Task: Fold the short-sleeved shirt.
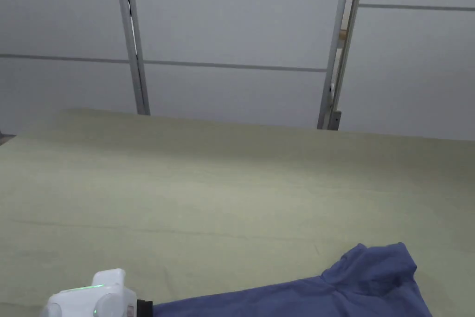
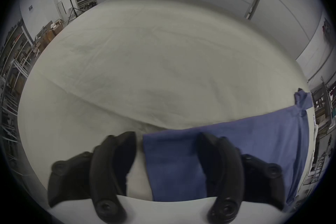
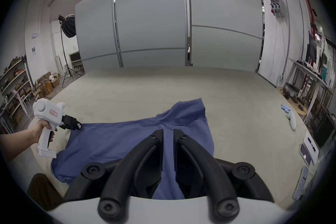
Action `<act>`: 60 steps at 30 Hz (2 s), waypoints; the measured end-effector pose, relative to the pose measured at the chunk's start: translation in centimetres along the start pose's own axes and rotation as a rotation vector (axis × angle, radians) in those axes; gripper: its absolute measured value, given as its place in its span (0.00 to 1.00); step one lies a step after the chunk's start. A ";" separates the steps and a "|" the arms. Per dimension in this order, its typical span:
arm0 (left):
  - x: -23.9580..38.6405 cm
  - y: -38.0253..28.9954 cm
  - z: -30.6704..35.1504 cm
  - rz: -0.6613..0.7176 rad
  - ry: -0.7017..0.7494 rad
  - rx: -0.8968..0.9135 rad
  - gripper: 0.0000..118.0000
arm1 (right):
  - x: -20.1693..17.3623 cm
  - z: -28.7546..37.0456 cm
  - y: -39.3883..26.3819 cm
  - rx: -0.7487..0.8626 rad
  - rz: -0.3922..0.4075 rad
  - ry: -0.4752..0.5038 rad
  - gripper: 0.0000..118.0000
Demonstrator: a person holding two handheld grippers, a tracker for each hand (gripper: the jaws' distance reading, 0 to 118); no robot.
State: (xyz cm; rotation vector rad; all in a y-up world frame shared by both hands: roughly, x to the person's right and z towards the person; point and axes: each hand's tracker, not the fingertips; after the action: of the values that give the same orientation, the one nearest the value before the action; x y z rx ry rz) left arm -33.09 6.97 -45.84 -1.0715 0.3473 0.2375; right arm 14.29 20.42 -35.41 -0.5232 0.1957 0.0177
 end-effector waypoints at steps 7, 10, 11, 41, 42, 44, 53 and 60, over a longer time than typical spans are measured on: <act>-0.2 -1.3 1.4 -0.018 -0.024 0.058 0.15 | 0.7 -3.9 -1.0 -0.073 -0.026 0.005 0.13; -0.5 -1.4 2.5 0.076 -0.146 0.066 0.05 | 2.4 -6.8 -0.6 -0.131 -0.053 -0.005 0.70; -0.5 -1.5 3.0 0.057 -0.153 0.089 0.05 | 3.3 -8.5 -0.3 -0.186 -0.069 -0.015 1.00; 1.5 -2.1 11.6 -0.124 -0.192 0.271 0.05 | 3.5 -12.8 2.2 -0.026 -0.160 -0.067 0.04; 1.1 -2.2 12.8 -0.118 -0.206 0.286 0.05 | 3.2 -10.8 2.8 0.002 -0.140 -0.062 0.04; 0.7 -2.7 15.3 -0.092 -0.238 0.338 0.05 | 2.9 -7.1 3.7 0.076 -0.127 -0.040 0.04; -0.1 -7.4 28.4 -0.072 -0.220 0.761 0.05 | 1.7 10.0 6.1 0.429 -0.082 -0.078 0.04; -0.2 -10.3 37.6 0.015 -0.265 1.075 0.05 | -0.4 20.5 7.7 0.692 -0.088 -0.125 0.04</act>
State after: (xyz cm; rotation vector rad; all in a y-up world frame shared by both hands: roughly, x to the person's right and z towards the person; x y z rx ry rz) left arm -23.56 35.58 -21.12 0.0254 0.1904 0.1630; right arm 17.05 37.32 -21.81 0.1601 0.0473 -0.1001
